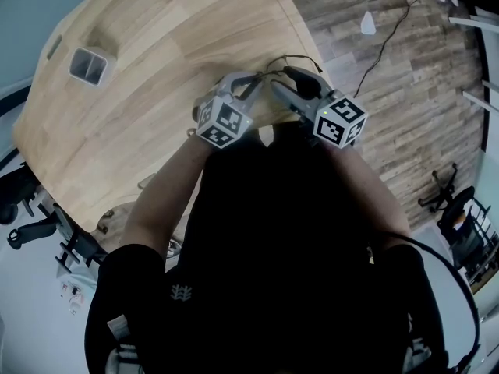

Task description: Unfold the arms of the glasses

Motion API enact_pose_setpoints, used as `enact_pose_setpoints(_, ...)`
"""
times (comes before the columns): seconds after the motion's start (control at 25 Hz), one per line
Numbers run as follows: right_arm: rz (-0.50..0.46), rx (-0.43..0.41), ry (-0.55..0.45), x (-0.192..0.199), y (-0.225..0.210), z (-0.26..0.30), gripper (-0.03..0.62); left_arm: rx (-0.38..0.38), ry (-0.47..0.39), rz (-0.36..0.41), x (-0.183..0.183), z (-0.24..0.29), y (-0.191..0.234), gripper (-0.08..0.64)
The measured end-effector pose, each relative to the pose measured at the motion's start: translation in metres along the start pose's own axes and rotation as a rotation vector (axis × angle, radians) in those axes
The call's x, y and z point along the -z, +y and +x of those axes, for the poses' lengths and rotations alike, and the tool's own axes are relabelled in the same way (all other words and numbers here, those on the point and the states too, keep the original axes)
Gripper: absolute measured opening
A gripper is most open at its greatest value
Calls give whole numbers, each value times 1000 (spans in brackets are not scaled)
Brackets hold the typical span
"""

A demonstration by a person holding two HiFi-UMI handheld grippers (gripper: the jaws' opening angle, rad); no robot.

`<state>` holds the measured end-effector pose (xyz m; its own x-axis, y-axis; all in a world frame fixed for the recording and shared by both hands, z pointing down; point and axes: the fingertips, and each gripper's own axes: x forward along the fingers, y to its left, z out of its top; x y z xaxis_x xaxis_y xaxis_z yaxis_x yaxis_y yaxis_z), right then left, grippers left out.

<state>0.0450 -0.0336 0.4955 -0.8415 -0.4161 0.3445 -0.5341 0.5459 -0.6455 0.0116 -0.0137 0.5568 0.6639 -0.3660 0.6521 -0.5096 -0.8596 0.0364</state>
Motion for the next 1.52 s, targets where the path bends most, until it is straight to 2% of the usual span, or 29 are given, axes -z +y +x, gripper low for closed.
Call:
enact_pose_setpoints(0.24, -5, -8, -5, 2, 9, -3, 201, -3, -9, 8, -1, -7, -6, 92)
enact_pose_setpoints(0.52, -24, -27, -3, 6, 27, -6, 202, -36, -21, 5, 1, -29, -11, 103)
enact_pose_setpoints(0.72, -59, -47, -1, 2, 46, -6, 201, -90, -36, -20, 8, -59, -8, 103)
enact_pose_setpoints(0.84, -77, -68, 3, 4, 61, -6, 202, -143, -77, -69, 7, -83, -5, 103)
enact_pose_setpoints(0.96, -94, -93, 24, 10, 81, -8, 202, -213, -151, -196, 4, -118, -2, 103)
enact_pose_setpoints(1.04, -108, -115, 39, 15, 94, -6, 202, -267, -191, -241, 4, -142, 4, 103)
enact_pose_setpoints(1.32, -146, -170, 100, 39, 133, 8, 202, -368, -276, -259, 1, -194, 11, 101)
enact_pose_setpoints(1.52, -177, -161, 101, 49, 153, 17, 202, -363, -292, -249, 6, -211, 11, 98)
